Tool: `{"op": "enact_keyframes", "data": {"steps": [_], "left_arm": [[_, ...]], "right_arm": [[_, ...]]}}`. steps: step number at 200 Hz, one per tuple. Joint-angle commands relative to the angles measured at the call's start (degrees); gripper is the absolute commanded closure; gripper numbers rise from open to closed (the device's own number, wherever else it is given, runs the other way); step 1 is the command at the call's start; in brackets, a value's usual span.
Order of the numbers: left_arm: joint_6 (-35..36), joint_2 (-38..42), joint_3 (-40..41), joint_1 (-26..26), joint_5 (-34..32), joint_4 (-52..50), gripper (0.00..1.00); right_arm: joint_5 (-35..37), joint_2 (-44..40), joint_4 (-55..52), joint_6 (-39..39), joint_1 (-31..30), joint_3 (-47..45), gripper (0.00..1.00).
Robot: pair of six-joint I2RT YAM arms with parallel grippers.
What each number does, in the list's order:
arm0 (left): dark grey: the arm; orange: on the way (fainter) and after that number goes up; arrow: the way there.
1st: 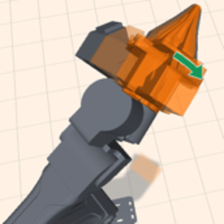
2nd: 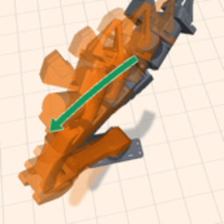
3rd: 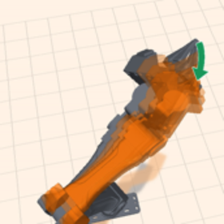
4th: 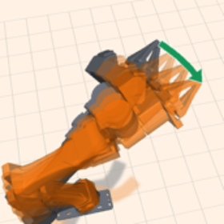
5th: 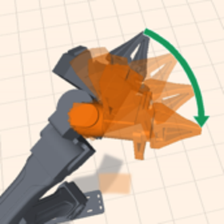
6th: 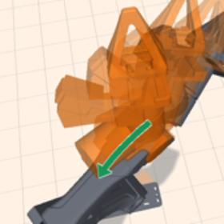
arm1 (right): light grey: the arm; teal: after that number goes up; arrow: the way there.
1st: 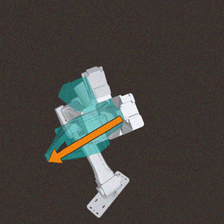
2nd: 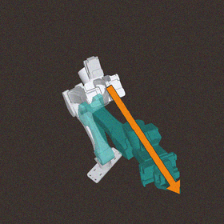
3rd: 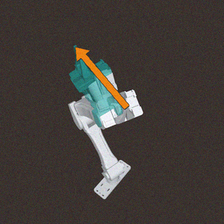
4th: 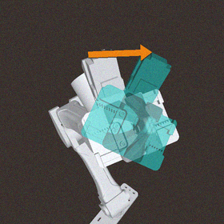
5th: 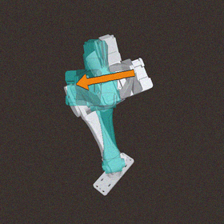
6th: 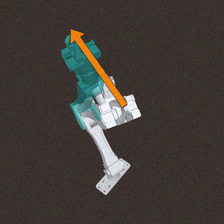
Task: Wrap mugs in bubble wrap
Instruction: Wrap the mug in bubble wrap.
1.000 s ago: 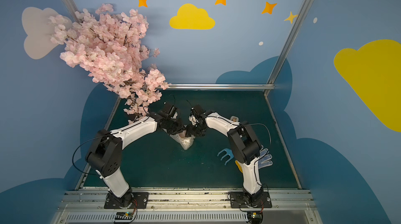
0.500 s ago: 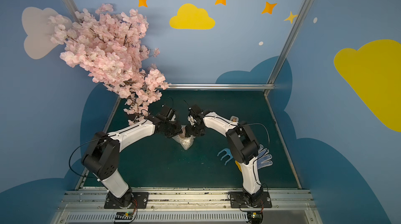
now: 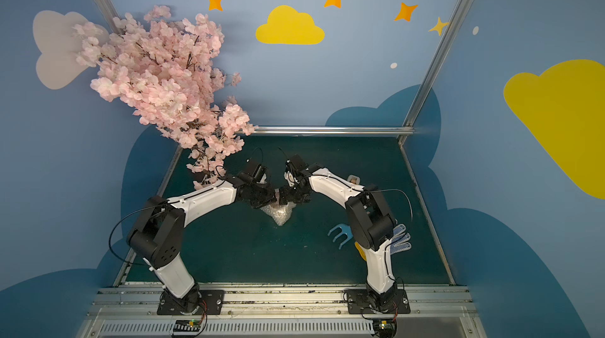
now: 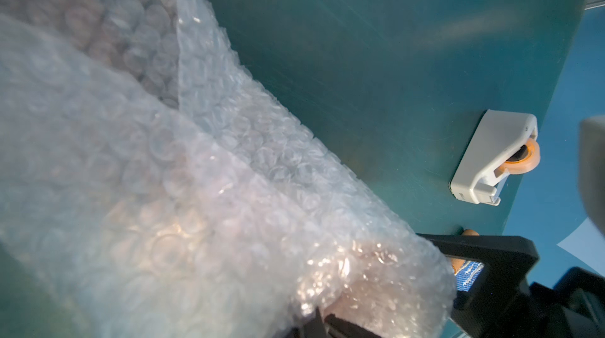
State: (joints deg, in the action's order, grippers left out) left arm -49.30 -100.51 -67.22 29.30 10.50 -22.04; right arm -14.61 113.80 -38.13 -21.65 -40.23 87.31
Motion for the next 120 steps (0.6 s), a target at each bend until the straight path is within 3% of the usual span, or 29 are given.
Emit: {"op": "enact_keyframes", "data": {"steps": [1, 69, 120], "left_arm": [[0.12, -1.09, 0.71, 0.01, -0.83, -1.12, 0.96], [0.08, -1.22, 0.69, 0.06, -0.58, -0.73, 0.96], [0.16, -0.93, 0.5, 0.16, -0.22, -0.61, 0.96]], "right_arm": [[-1.01, -1.24, -0.19, 0.06, -0.11, -0.67, 0.26], [-2.62, 0.26, 1.71, -1.44, -0.11, -0.87, 0.23], [0.13, 4.47, 0.37, -1.77, -0.2, -0.27, 0.25]]}}
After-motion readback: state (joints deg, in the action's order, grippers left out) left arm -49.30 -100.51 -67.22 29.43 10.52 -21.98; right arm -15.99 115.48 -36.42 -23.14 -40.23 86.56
